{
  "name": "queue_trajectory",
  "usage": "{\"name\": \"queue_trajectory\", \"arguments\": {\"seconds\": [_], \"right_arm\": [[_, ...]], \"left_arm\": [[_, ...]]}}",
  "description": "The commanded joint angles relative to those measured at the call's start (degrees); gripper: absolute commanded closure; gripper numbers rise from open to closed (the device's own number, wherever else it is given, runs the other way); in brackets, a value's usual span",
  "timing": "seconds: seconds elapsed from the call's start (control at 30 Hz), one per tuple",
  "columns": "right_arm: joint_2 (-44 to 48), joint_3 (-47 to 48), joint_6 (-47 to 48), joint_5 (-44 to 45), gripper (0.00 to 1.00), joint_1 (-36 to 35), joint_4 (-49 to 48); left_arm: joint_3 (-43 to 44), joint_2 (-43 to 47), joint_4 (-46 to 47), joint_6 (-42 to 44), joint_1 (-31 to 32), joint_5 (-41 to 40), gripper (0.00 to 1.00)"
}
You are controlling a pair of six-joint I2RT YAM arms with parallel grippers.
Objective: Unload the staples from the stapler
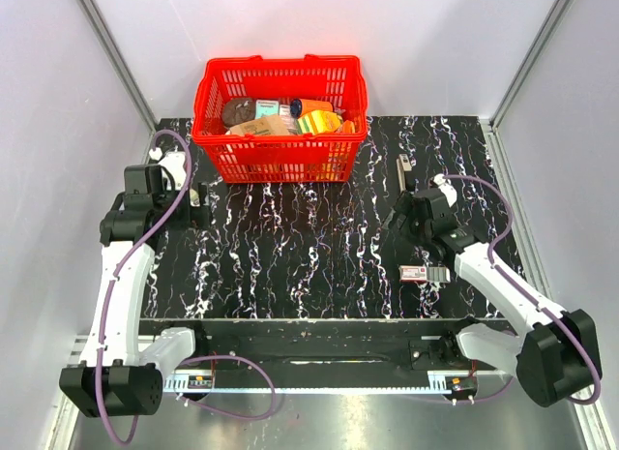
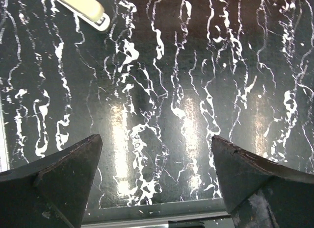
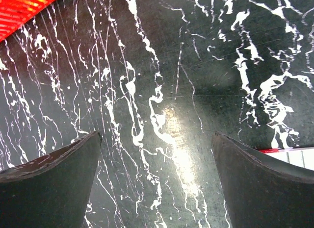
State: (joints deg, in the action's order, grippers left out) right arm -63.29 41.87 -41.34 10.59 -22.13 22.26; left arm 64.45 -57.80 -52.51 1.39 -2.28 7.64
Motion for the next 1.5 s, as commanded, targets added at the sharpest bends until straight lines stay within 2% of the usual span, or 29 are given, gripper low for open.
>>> {"name": "queue_trajectory", "arguments": {"seconds": [0.0,0.13,0.27,0.43,0.7,0.97,1.1,1.4,1.47], "right_arm": [[-1.57,-1.34,3.28,-4.34,0.01,-1.94,-5.19],[-5.87,-3.37,7.06,-5.06,0.01,-11.15,-15.04],[-15.35,0.14,6.63,1.79,0.01,-18.72,-16.54],[-23.45,3.92,6.54,11.8,0.01,-29.45,-18.48],[-21.97,-4.68,6.1,21.74,0.02,-40.35,-32.19],[-16.17,-10.4,8.12,23.86,0.06,-43.17,-38.25],[-14.41,-12.51,8.29,24.57,0.07,-43.7,-40.1],[-15.55,-12.07,10.05,25.27,0.1,-45.54,-41.51],[-16.16,-11.81,10.58,25.18,0.1,-45.9,-41.6]], "left_arm": [[-1.24,0.23,6.62,-1.21,-0.7,-6.48,0.01],[-3.71,-0.82,11.72,-3.49,-1.05,-9.04,0.01],[-4.16,-4.85,15.85,-4.64,-1.58,-9.4,0.01],[-1.26,-14.25,17.88,-7.09,-3.25,-8.52,0.01],[0.85,-24.72,22.45,-9.47,-3.78,-9.22,0.01],[5.51,-34.82,23.68,-12.98,-7.64,-9.4,0.01],[7.71,-38.69,24.03,-14.04,-8.0,-8.69,0.08],[15.09,-45.55,23.33,-16.5,-8.0,-11.15,0.14],[16.14,-46.69,23.16,-16.59,-8.09,-11.07,0.2]]}}
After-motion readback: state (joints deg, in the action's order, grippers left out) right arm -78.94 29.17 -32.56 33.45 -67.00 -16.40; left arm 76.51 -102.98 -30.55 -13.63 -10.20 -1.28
